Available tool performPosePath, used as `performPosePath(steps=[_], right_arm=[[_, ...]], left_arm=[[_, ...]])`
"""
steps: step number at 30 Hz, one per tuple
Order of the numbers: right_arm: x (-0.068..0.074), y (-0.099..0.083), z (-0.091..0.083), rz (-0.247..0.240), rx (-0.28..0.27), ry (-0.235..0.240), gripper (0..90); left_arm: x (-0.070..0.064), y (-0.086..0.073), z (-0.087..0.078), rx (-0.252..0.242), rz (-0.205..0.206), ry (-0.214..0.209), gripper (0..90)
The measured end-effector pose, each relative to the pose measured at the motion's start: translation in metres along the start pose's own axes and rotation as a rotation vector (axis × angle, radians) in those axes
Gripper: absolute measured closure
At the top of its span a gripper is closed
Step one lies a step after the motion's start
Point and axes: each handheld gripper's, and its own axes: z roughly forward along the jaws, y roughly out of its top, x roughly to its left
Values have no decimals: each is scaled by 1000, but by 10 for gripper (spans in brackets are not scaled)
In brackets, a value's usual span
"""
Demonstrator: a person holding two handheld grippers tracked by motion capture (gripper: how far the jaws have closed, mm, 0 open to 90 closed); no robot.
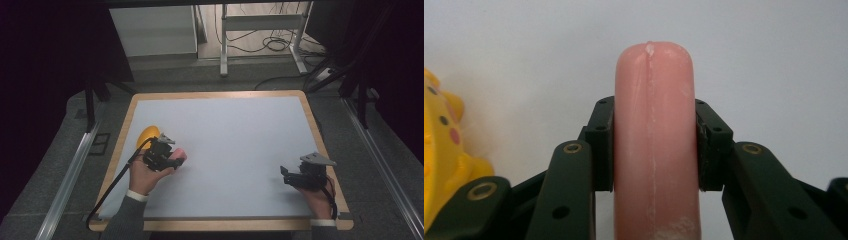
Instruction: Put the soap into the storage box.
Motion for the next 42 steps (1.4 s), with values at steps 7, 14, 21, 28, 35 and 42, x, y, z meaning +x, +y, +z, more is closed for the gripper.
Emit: performPosePath(steps=[7, 14, 21, 28, 35, 42], right_arm=[[1, 0, 1, -1, 1, -2, 87], [0, -1, 1, -3, 4, -2, 87], [0, -1, 2, -6, 10, -5, 87], [1, -1, 2, -7, 13, -6, 87], [1, -1, 2, -9, 15, -9, 87], [1, -2, 3, -12, 17, -10, 87]], left_arm=[[10, 2, -4, -9, -16, 19, 601], [19, 4, -6, -14, -29, 35, 601], [24, 6, -9, -23, -38, 38, 601], [28, 6, -12, -34, -44, 45, 601], [32, 6, -15, -41, -50, 52, 601], [36, 7, -19, -48, -57, 60, 601]])
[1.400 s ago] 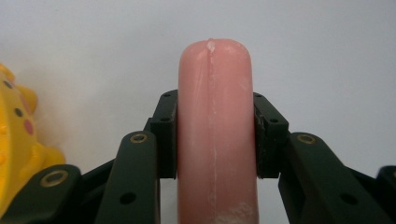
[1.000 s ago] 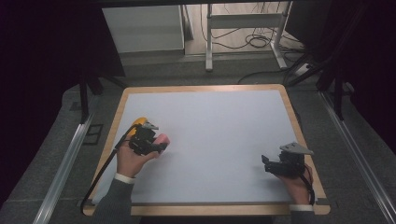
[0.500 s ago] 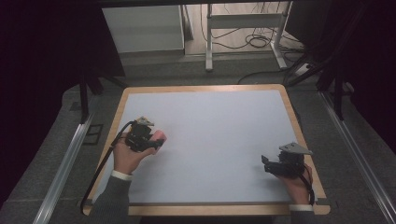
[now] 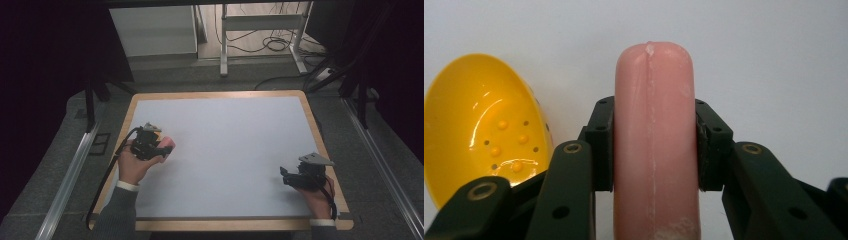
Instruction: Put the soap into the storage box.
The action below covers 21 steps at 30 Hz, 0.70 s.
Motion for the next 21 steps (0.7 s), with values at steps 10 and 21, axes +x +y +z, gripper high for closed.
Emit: performPosePath(steps=[10, 21], right_arm=[[0, 0, 0, -2, 1, -3, 87], [0, 0, 0, -2, 3, -4, 87]], left_arm=[[6, 1, -3, -3, -4, 14, 601], [17, 4, -5, -15, -33, 30, 601]])
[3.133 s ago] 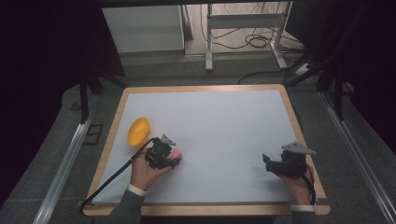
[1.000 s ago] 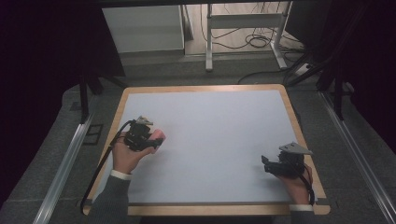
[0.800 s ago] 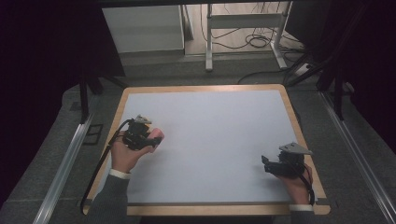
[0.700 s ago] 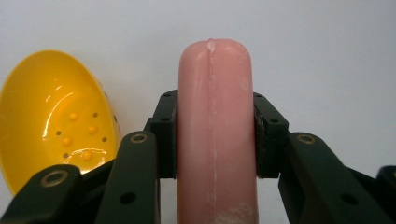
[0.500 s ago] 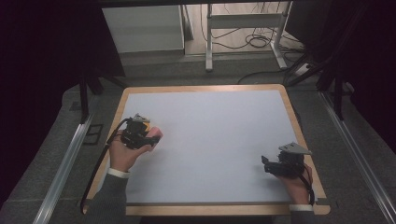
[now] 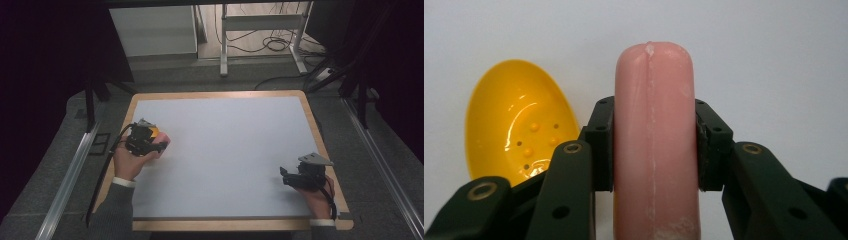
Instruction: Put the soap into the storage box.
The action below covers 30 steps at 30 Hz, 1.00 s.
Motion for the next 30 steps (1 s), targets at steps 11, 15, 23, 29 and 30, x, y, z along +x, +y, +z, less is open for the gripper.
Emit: performPosePath(steps=[11, 15, 23, 29, 30], right_arm=[[0, 0, 0, -1, 1, -1, 87], [0, 0, 0, -1, 1, -2, 87], [-1, 0, 0, 0, 1, -5, 87], [-1, -1, 0, 0, 3, -7, 87], [-1, -1, 0, 0, 3, -7, 87]], left_arm=[[10, 3, -4, -10, -21, 8, 601], [14, 4, -6, -10, -28, 14, 601], [25, 6, -9, -18, -53, 30, 601], [33, 6, -9, -10, -66, 51, 601], [34, 6, -9, -10, -67, 51, 601]])
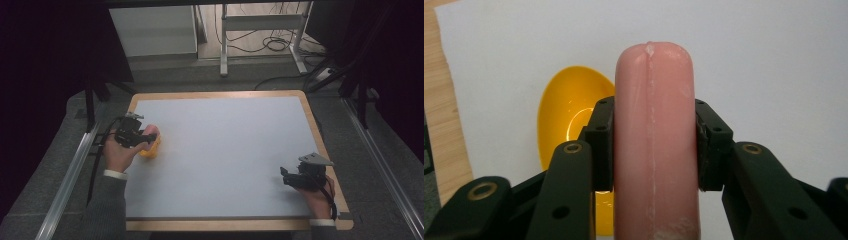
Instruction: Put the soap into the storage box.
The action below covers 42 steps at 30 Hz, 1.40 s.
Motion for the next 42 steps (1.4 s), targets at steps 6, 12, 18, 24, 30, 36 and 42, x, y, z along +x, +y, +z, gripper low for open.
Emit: performPosePath(steps=[6, 12, 18, 24, 30, 36, 42], right_arm=[[0, 0, 1, 0, 6, -3, 87], [-1, 0, 0, 6, 9, -4, 87], [0, 0, 0, 5, 5, -2, 87], [0, 1, -1, 2, -2, -2, 87], [0, 0, -1, 5, 0, -4, 87], [0, 0, -1, 5, 1, -2, 87], [0, 0, -1, 2, 2, -3, 87]], left_arm=[[3, 0, 2, 9, -10, 3, 601], [8, -1, 2, 12, -29, 15, 601], [15, -3, 9, 29, -45, 20, 601], [17, -4, 14, 41, -52, 30, 601], [18, -2, 22, 56, -59, 32, 601], [21, -4, 29, 76, -71, 33, 601], [24, -7, 36, 89, -87, 23, 601]])
